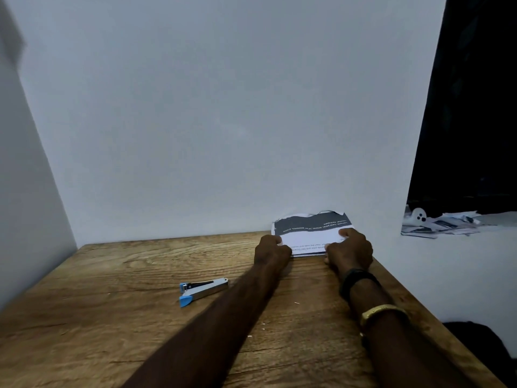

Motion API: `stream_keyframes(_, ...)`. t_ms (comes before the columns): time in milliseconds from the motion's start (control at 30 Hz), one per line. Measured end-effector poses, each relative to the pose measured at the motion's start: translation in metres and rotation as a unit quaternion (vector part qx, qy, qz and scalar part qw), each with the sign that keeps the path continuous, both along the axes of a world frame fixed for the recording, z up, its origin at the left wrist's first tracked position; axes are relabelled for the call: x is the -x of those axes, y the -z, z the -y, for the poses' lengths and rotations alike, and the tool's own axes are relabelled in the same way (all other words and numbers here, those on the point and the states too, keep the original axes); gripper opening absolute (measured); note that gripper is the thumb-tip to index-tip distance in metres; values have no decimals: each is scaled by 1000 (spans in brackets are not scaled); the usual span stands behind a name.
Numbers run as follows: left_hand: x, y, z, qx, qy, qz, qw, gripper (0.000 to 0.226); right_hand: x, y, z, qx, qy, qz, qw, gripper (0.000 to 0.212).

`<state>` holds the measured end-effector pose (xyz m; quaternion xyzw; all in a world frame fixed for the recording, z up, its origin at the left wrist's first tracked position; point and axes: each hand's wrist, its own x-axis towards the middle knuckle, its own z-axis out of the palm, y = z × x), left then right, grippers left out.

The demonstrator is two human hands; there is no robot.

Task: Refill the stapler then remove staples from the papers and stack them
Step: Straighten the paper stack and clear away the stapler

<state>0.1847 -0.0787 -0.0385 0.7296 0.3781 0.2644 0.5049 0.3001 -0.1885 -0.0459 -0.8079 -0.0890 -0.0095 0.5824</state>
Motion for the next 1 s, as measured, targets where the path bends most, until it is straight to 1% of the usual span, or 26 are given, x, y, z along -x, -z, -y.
stream_keyframes(67,-1,2,0,7,5,-1,1000,38,0,1,1,5,3,-10,1000,55)
stream_keyframes(200,2,2,-4,27,5,31,999,40,3,1,-1,65,8,36,997,51)
stream_keyframes(267,9,-1,-7,21,8,56,998,43,4,0,2,68,7,40,997,51)
stream_keyframes(367,28,-12,-16,-34,2,49,998,39,11,-5,6,38,6,58,998,50)
stream_keyframes(433,45,-22,-24,-66,-7,49,997,37,20,-11,6,49,-11,87,995,49)
stream_keyframes(533,79,-36,-34,-108,-6,41,993,33,44,-25,0,48,-61,102,992,35)
stream_keyframes(633,111,-48,-40,-145,39,-23,988,33,77,-38,-10,46,-154,79,984,11)
stream_keyframes(667,120,-50,-41,-153,59,-51,985,36,89,-40,-14,50,-192,72,977,6)
stream_keyframes(733,135,-51,-42,-174,88,-119,974,44,114,-42,-24,81,-268,63,958,10)
stream_keyframes(833,153,-47,-43,-211,98,-205,951,53,149,-45,-36,189,-339,55,920,14)
stream_keyframes(933,166,-39,-49,-251,90,-275,924,57,176,-48,-39,287,-361,82,883,27)
stream_keyframes(1000,172,-33,-51,-260,85,-307,912,53,186,-46,-40,320,-361,97,870,35)
